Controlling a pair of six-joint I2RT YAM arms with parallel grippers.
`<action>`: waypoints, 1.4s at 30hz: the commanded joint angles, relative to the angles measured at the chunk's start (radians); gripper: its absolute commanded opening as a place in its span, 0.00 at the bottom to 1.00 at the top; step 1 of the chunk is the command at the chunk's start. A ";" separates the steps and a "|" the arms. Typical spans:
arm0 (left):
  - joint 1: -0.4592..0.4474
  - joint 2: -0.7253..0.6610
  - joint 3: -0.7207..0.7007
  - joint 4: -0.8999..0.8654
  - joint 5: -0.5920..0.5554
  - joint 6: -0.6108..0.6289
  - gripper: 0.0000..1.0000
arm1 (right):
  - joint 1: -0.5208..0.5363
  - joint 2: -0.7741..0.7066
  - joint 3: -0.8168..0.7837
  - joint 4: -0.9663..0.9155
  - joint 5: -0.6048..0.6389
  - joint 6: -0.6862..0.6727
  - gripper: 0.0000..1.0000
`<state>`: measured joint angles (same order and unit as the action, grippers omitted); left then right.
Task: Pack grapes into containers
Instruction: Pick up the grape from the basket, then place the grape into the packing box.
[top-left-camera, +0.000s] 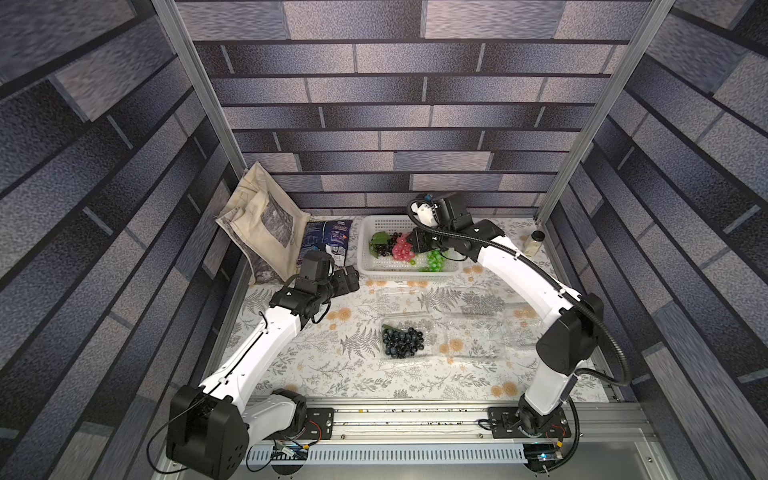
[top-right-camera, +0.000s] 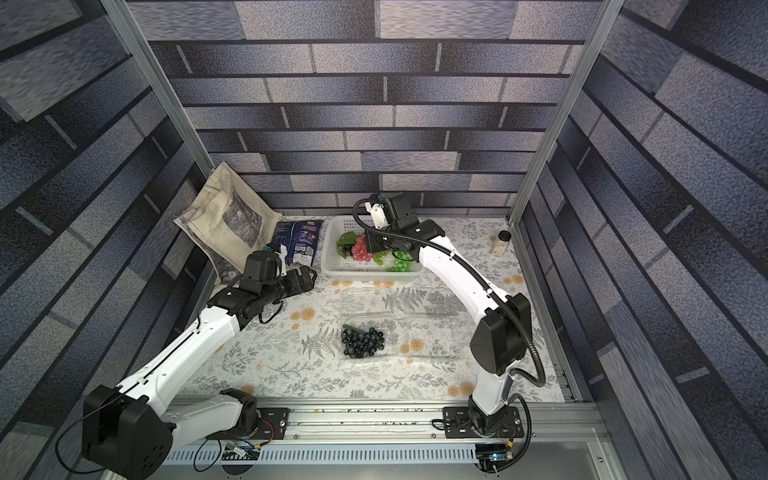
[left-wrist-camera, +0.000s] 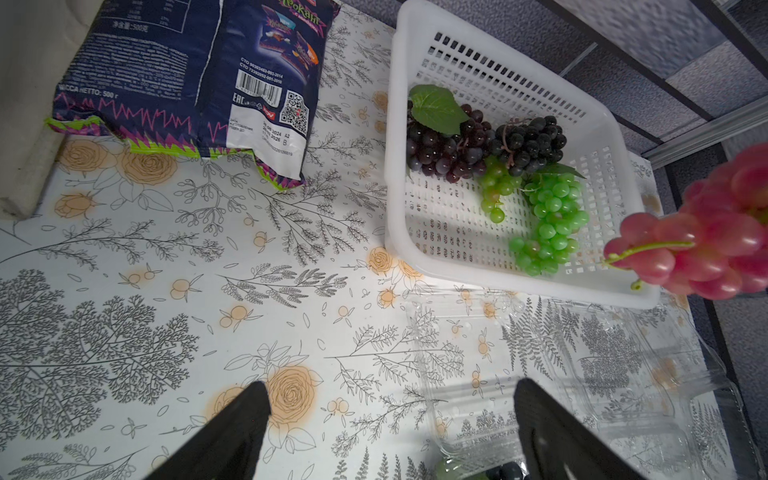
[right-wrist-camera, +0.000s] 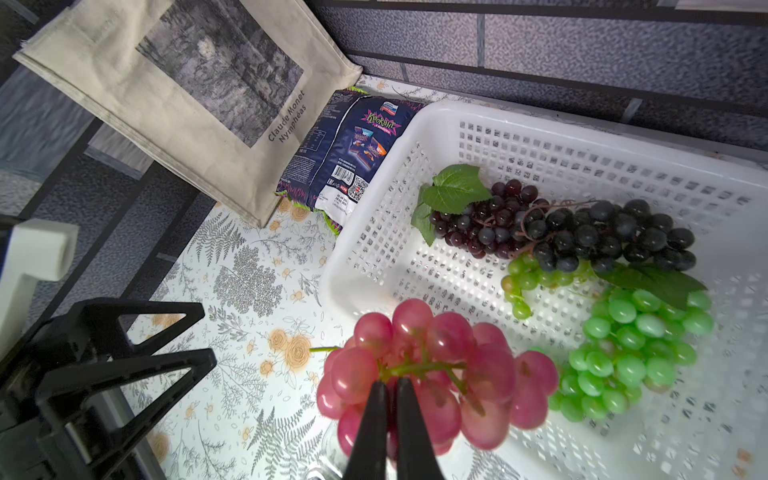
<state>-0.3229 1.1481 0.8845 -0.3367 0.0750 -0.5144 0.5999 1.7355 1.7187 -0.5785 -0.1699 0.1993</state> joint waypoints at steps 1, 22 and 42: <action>-0.022 -0.045 -0.020 -0.014 -0.003 -0.001 0.94 | 0.030 -0.105 -0.087 0.039 0.032 0.029 0.00; -0.165 -0.178 -0.122 -0.030 -0.075 -0.053 0.94 | 0.295 -0.493 -0.680 0.172 0.209 0.248 0.00; -0.266 -0.170 -0.130 -0.025 -0.142 -0.056 0.94 | 0.410 -0.535 -0.914 0.319 0.270 0.391 0.00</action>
<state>-0.5797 0.9863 0.7712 -0.3553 -0.0383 -0.5587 0.9955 1.2171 0.8272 -0.3077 0.0765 0.5541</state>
